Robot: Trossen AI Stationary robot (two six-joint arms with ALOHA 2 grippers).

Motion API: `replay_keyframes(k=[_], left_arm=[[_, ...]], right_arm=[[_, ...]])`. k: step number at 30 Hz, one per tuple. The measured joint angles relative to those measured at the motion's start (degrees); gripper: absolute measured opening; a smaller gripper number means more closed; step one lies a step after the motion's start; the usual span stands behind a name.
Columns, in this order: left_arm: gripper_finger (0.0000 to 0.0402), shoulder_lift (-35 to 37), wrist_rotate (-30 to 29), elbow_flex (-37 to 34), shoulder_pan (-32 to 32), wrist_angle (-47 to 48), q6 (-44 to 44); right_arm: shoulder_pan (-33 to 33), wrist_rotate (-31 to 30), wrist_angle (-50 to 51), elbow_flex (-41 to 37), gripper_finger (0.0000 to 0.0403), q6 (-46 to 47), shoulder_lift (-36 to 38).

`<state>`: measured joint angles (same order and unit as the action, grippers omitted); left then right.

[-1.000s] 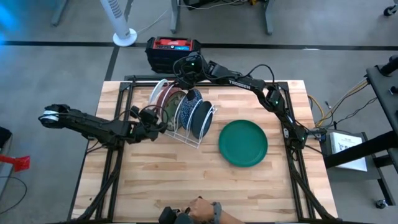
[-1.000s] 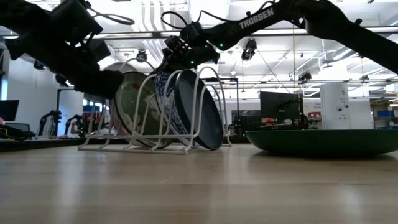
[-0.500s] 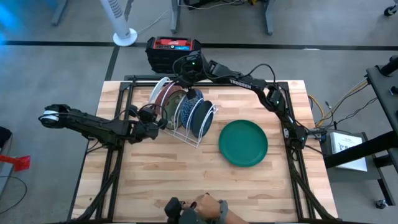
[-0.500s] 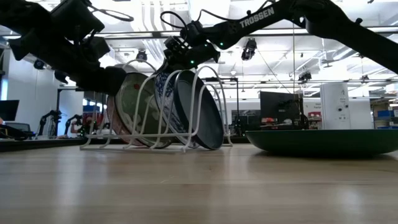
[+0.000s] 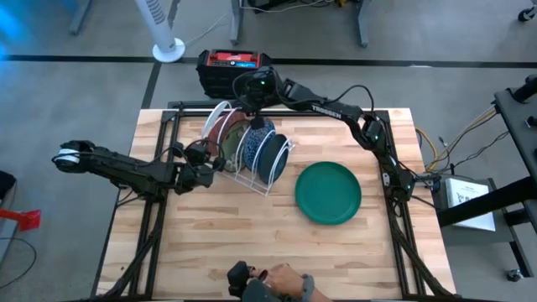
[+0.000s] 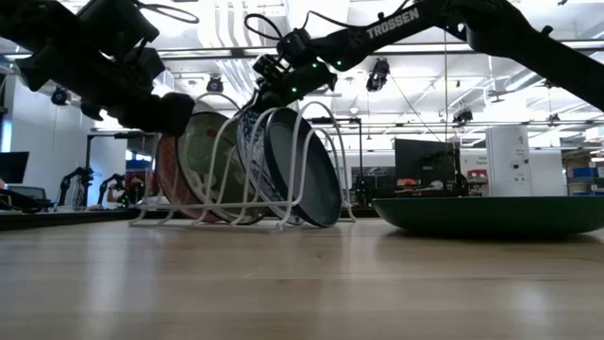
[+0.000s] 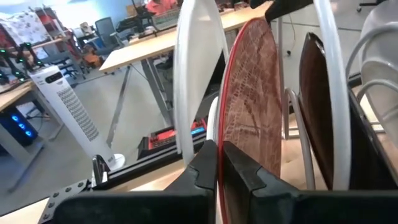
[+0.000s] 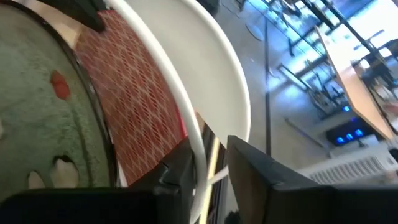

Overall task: Sort dishes
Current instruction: Remove the orange patterned plate from the dish rack

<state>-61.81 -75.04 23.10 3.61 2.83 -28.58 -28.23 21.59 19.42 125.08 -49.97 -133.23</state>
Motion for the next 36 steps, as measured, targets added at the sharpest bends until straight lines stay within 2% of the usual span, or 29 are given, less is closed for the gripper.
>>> replay_keyframes(k=[9,16,25,36], left_arm=[[0.0001,-0.10,-2.13,0.66,0.01,-0.94,-0.28],[0.0001,-0.16,-3.07,1.84,0.10,-1.13,0.17],[0.0001,-0.18,-4.09,5.04,0.10,-1.14,4.40],[0.0000,-0.27,-5.54,7.80,0.07,-1.06,9.04]], right_arm=[[-0.17,-3.70,1.39,0.09,0.0147,2.03,0.82],[-0.33,-4.14,3.64,0.11,0.0184,3.03,2.24],[-0.71,-7.23,7.86,0.24,0.0203,3.50,4.29],[-2.24,-6.24,8.55,0.22,0.0216,6.50,5.42]])
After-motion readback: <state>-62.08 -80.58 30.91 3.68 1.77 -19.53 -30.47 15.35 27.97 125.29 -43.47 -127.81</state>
